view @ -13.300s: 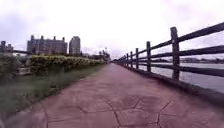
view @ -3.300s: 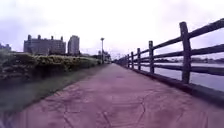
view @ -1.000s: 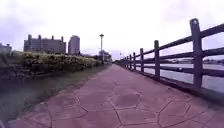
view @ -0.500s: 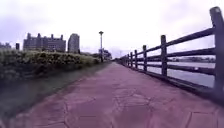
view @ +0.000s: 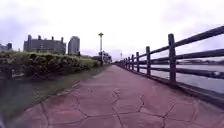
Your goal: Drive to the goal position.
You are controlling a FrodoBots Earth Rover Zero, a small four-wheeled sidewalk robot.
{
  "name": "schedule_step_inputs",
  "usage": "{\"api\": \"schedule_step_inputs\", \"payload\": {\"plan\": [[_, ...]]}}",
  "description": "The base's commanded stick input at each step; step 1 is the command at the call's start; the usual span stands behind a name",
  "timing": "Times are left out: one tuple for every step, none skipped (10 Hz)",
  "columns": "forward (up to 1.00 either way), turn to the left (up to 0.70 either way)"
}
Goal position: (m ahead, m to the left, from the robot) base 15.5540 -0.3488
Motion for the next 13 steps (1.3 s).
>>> {"api": "schedule_step_inputs", "payload": {"plan": [[1.00, 0.00], [1.00, 0.00], [1.00, 0.00], [1.00, 0.00], [1.00, 0.00], [1.00, 0.00], [1.00, 0.00], [1.00, 0.00], [1.00, 0.00], [1.00, 0.00], [1.00, 0.00], [1.00, 0.00], [1.00, 0.00]]}}
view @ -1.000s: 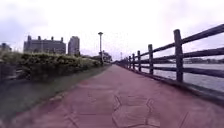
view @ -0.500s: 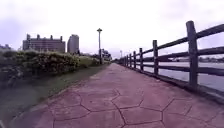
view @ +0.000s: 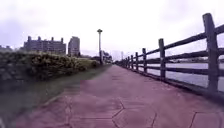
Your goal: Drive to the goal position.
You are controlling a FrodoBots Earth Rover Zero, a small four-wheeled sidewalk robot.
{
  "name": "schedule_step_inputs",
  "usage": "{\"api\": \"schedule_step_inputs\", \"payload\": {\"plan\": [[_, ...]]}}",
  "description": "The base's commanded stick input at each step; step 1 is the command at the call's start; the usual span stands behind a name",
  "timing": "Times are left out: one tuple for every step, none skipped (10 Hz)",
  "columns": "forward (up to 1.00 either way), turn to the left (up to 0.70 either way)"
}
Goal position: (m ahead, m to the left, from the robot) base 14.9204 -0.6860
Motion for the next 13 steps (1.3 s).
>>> {"api": "schedule_step_inputs", "payload": {"plan": [[1.00, 0.00], [1.00, 0.00], [1.00, 0.00], [1.00, 0.00], [1.00, 0.00], [1.00, 0.00], [1.00, 0.00], [1.00, 0.00], [1.00, 0.00], [1.00, 0.00], [1.00, 0.00], [1.00, 0.00], [1.00, 0.00]]}}
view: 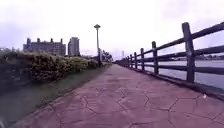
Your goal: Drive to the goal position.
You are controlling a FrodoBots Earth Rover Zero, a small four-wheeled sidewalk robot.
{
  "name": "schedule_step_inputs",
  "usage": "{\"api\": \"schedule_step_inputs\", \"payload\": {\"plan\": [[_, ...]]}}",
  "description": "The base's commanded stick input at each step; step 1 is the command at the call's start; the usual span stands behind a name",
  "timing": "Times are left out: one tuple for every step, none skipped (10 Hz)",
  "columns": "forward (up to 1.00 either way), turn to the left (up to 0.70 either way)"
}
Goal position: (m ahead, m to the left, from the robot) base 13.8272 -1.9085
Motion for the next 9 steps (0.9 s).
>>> {"api": "schedule_step_inputs", "payload": {"plan": [[1.00, 0.00], [1.00, 0.00], [1.00, 0.00], [1.00, 0.00], [1.00, 0.00], [1.00, 0.00], [1.00, 0.00], [1.00, -0.10], [1.00, -0.39]]}}
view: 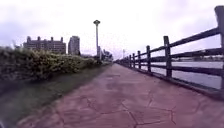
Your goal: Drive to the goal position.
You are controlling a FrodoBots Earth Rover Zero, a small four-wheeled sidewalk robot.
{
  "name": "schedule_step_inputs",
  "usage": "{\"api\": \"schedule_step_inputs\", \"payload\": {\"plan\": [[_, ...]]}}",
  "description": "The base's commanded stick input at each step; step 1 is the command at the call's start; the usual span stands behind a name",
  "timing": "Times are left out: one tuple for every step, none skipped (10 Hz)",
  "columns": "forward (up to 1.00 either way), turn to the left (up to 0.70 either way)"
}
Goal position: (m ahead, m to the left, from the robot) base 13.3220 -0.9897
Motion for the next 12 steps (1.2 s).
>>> {"api": "schedule_step_inputs", "payload": {"plan": [[1.00, -0.19], [1.00, -0.07], [1.00, 0.00], [1.00, 0.00], [1.00, 0.00], [1.00, 0.00], [1.00, 0.00], [1.00, 0.00], [1.00, 0.00], [1.00, 0.00], [1.00, 0.00], [1.00, 0.00]]}}
